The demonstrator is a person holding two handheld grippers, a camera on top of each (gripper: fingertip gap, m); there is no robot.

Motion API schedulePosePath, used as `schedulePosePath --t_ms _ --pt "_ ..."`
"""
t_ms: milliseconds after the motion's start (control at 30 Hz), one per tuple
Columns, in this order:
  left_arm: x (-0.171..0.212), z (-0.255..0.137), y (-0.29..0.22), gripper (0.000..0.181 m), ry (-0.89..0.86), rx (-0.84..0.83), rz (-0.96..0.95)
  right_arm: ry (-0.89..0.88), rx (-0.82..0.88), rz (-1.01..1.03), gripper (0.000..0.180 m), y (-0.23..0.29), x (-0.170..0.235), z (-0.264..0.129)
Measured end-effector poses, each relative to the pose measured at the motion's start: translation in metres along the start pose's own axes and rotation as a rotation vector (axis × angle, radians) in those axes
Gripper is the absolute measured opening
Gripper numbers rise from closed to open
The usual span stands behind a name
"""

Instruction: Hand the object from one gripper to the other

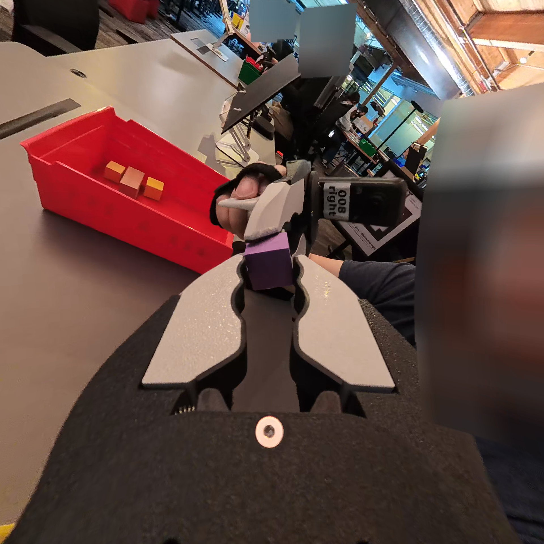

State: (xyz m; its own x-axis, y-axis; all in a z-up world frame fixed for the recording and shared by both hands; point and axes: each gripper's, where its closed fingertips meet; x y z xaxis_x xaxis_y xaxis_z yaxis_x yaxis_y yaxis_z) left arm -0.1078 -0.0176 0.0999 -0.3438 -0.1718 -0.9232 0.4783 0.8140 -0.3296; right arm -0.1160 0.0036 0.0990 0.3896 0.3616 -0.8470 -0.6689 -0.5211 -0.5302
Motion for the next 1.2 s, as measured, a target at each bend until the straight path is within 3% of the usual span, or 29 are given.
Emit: schedulePosePath --t_ms 100,167,233,300,367,433,567,933,1200 --pt "-0.004 -0.007 0.013 0.043 -0.01 -0.12 0.003 0.07 -0.011 0.035 0.028 -0.014 0.005 -0.011" --pt "-0.005 -0.017 0.018 0.047 0.005 -0.208 0.047 0.179 0.101 0.067 0.028 -0.058 0.015 -0.04" --pt "-0.005 -0.026 0.019 0.047 0.024 -0.268 0.074 0.307 0.221 0.291 0.028 -0.108 0.039 -0.086" --pt "-0.006 -0.031 0.019 0.045 0.029 -0.291 0.085 0.54 0.381 0.548 0.028 -0.143 0.092 -0.138" --pt "-0.004 -0.031 0.019 0.044 0.032 -0.28 0.072 0.832 0.483 0.814 0.028 -0.143 0.155 -0.188" --pt "0.0 -0.029 0.021 0.042 0.048 -0.272 0.045 1.049 0.468 1.035 0.028 -0.12 0.203 -0.217" --pt "0.007 -0.022 0.024 0.04 0.082 -0.264 0.025 1.395 0.521 1.171 0.028 -0.092 0.27 -0.25" --pt "0.013 -0.017 0.026 0.038 0.12 -0.261 0.016 1.649 0.564 1.208 0.028 -0.068 0.318 -0.257" --pt "0.013 -0.018 0.021 0.036 0.125 -0.256 0.028 1.648 0.585 1.23 0.029 -0.068 0.329 -0.256"
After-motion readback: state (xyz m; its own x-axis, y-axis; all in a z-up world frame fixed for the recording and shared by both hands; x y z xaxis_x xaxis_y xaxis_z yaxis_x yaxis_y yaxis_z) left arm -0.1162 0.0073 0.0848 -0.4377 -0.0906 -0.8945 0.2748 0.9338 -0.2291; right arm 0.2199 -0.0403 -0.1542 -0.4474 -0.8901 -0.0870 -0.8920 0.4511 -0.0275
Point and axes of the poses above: each gripper's, where its closed fingertips meet, z out along the fingers, x out of its underside, y = z × x across the jaws, and after that the axes turned 15 degrees about z, right-handed
